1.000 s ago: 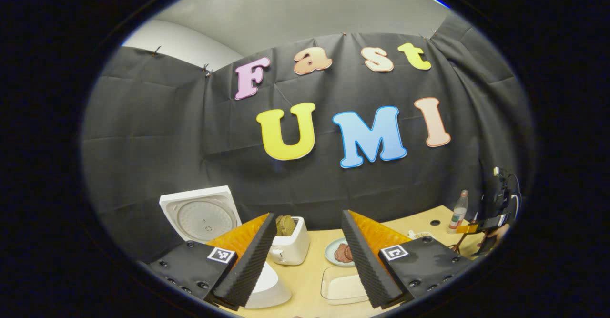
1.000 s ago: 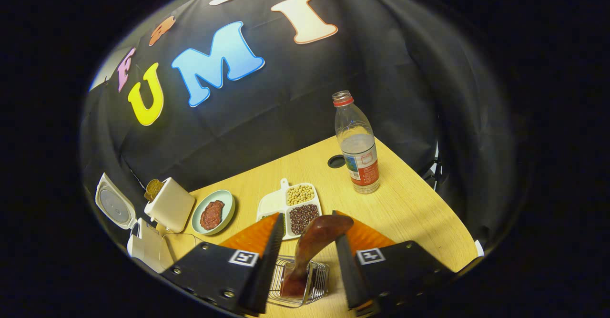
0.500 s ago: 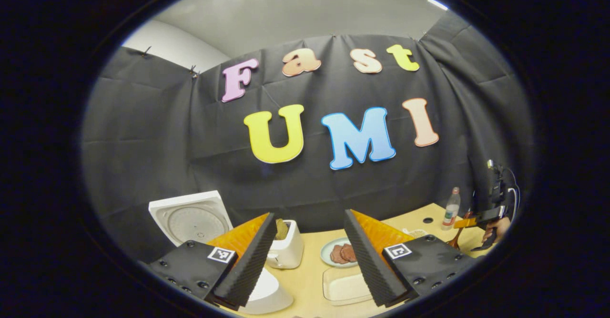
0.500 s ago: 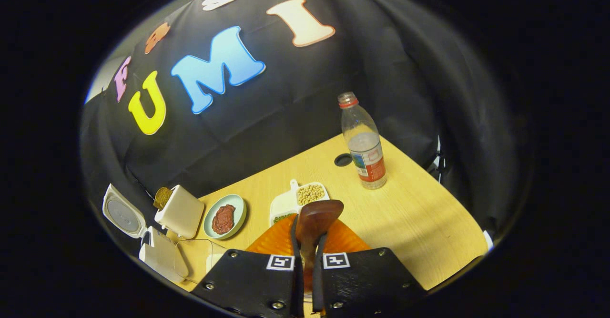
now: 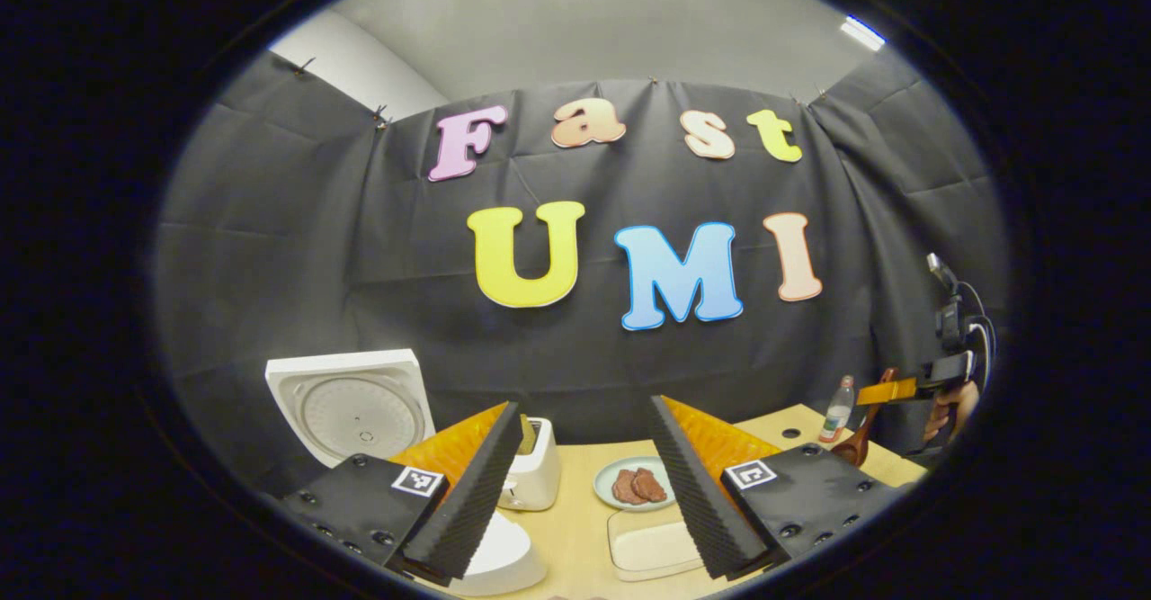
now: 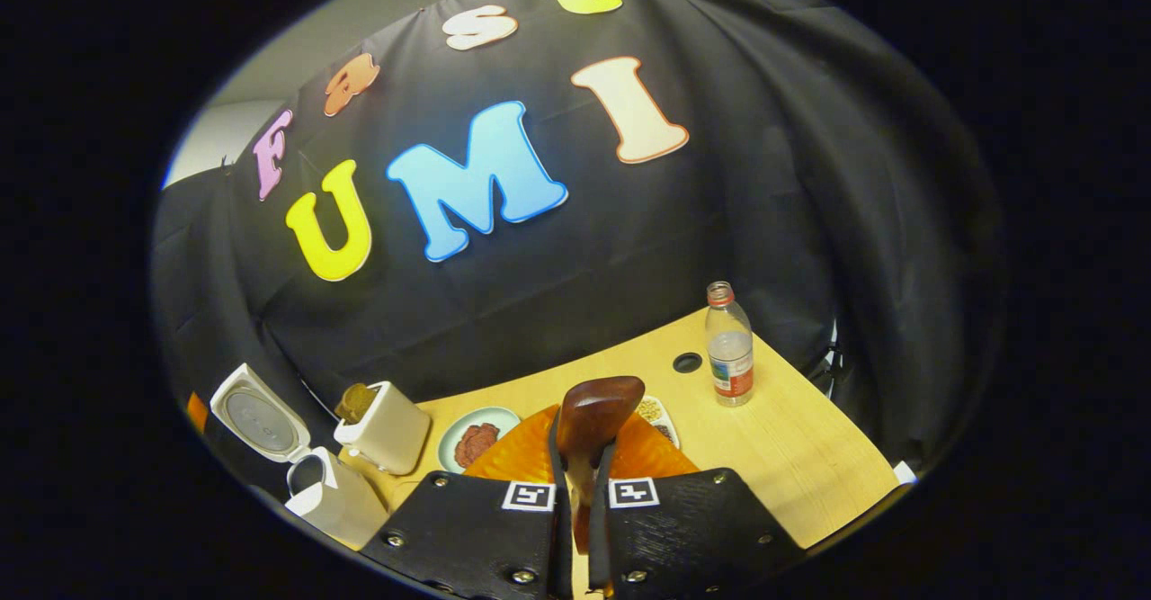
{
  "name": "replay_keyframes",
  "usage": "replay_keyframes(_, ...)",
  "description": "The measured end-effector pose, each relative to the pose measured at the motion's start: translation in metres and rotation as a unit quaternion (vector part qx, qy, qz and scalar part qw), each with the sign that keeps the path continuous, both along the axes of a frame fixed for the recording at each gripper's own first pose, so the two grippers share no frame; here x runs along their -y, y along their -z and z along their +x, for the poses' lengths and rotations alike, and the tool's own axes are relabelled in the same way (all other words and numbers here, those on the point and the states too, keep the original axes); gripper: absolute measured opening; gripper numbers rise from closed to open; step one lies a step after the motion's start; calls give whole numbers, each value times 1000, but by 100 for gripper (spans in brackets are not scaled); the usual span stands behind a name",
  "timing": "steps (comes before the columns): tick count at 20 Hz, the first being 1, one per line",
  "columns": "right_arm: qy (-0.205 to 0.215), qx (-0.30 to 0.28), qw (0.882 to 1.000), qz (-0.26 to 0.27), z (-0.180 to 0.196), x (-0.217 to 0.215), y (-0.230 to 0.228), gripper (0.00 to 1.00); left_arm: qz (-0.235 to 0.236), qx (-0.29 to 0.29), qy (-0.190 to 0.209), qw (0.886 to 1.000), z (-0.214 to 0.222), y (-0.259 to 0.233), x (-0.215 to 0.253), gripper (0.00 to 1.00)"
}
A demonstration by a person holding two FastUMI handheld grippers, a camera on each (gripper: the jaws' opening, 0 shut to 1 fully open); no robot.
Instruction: Close the left gripper, press the button to open the rice cooker; take a wooden spoon from the chopstick holder with the right hand, scoop a spoonful of rice and pour it into the rice cooker, then put the wooden spoon back into the chopstick holder.
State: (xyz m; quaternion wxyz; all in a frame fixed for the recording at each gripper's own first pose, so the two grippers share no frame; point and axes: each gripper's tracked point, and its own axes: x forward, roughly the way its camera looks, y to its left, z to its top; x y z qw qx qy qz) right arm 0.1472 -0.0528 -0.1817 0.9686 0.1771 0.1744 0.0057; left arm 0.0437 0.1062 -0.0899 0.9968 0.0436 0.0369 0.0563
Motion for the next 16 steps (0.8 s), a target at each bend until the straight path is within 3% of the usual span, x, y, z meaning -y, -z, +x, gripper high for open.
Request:
replay_keyframes(3, -31, 15, 999, 3, -6, -40, -19, 7, -11, -1, 1, 1000, -3, 4, -10, 92)
replay_keyframes(5, -56, 23, 998, -1, -6, -69, -25, 7, -16, -1, -4, 1000, -7, 6, -19, 100)
replay_keyframes(8, -87, 22, 996, -15, -1, -108, -20, 7, -21, 3, -13, 1000, -14, 6, -30, 100)
replay_keyframes(16, -152, 5, 985, -85, 16, -188, 43, 7, -16, -1, -16, 1000, -22, 10, -68, 98)
